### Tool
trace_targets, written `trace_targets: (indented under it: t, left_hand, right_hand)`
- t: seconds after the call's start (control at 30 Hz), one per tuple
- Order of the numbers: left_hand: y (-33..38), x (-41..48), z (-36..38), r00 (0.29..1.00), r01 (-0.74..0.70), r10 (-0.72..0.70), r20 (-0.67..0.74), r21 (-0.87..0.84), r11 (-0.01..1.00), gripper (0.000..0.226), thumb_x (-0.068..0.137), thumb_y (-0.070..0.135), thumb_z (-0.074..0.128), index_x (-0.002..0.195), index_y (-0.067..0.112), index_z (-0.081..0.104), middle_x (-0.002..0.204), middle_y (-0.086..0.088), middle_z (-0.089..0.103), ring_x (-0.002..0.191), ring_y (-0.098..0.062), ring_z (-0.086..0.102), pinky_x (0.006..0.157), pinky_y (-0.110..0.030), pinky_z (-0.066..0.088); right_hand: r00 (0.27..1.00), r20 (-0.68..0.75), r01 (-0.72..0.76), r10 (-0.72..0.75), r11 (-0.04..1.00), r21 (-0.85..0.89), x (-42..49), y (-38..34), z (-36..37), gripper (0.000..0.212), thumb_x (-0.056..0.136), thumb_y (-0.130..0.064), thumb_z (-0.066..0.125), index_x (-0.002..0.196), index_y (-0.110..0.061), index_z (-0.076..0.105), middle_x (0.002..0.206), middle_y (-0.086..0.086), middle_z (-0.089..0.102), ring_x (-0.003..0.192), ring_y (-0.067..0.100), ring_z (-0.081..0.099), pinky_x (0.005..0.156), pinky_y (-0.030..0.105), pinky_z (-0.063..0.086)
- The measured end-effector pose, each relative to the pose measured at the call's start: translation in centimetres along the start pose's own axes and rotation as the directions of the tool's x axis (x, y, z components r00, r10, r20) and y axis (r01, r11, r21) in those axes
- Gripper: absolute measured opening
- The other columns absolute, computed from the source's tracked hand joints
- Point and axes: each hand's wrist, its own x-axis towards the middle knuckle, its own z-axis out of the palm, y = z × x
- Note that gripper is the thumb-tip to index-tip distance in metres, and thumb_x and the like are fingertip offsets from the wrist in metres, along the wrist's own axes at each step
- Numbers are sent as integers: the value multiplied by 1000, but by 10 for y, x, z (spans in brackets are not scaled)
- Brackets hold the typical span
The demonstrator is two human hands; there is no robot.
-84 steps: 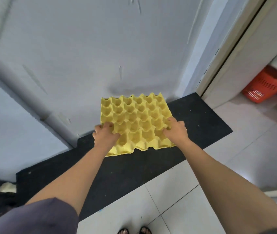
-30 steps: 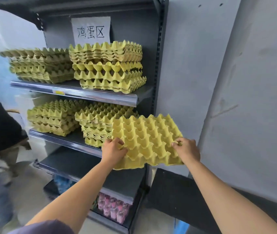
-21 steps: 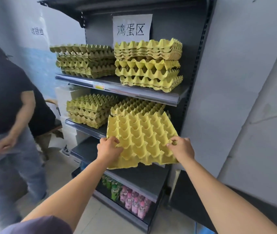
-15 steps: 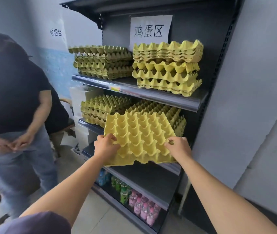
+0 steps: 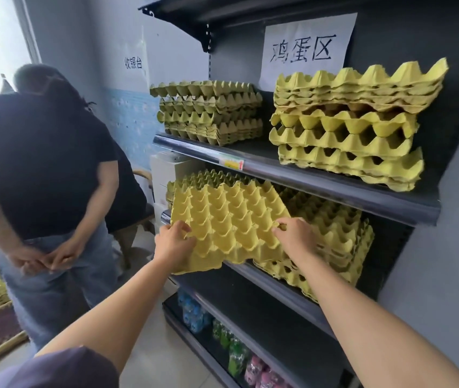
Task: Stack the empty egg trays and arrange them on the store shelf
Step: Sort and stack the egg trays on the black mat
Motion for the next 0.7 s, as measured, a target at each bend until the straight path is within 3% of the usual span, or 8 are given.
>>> trace_targets:
  t: [0.07, 0.2, 0.47, 0.6, 0.7]
  left_hand:
    - [-6, 18, -1, 1000, -4, 4, 13, 10, 1000, 31, 85, 23, 57, 116, 22, 54, 129, -13, 43, 122, -31, 36, 98, -38, 32]
    - [-15, 63, -4, 999, -25, 25, 28, 18, 1000, 31, 85, 25, 58, 115, 21, 55, 127, -13, 45, 120, -31, 39, 96, -37, 34]
    - [-36, 167, -23, 982, -172, 171, 74, 3, 985, 31, 89, 26, 57, 118, 18, 54, 134, -9, 40, 117, -26, 43, 98, -34, 36]
    - [-39, 222, -38, 951, -303, 296, 85, 75, 950, 33, 91, 28, 54, 120, 15, 55, 136, -9, 40, 114, -29, 49, 95, -35, 38]
    - [-40, 252, -41, 921, -389, 379, 89, 163, 907, 36, 91, 36, 49, 123, 20, 52, 138, -7, 40, 112, -30, 51, 92, -37, 42]
  right_hand:
    - [1000, 1, -5, 5, 1000, -17, 12, -8, 9, 31, 94, -30, 56, 123, -21, 62, 132, 6, 51, 89, 19, 60, 69, 29, 52]
    - [1000, -9, -2, 2, 1000, -23, 42, -25, 34, 30, 94, -30, 55, 121, -21, 63, 148, -3, 34, 92, 16, 59, 59, 25, 45]
    - [983, -137, -117, 119, 993, 24, 91, -75, 93, 30, 94, -30, 55, 121, -21, 63, 143, -6, 43, 111, 17, 56, 76, 29, 51]
    - [946, -215, -229, 241, 970, 81, 109, -102, 116, 29, 95, -29, 54, 121, -21, 63, 136, -9, 49, 106, 17, 57, 69, 25, 43]
    - [913, -268, -282, 306, 951, 124, 120, -118, 130, 28, 94, -30, 54, 120, -21, 63, 133, -9, 52, 102, 17, 59, 67, 26, 48]
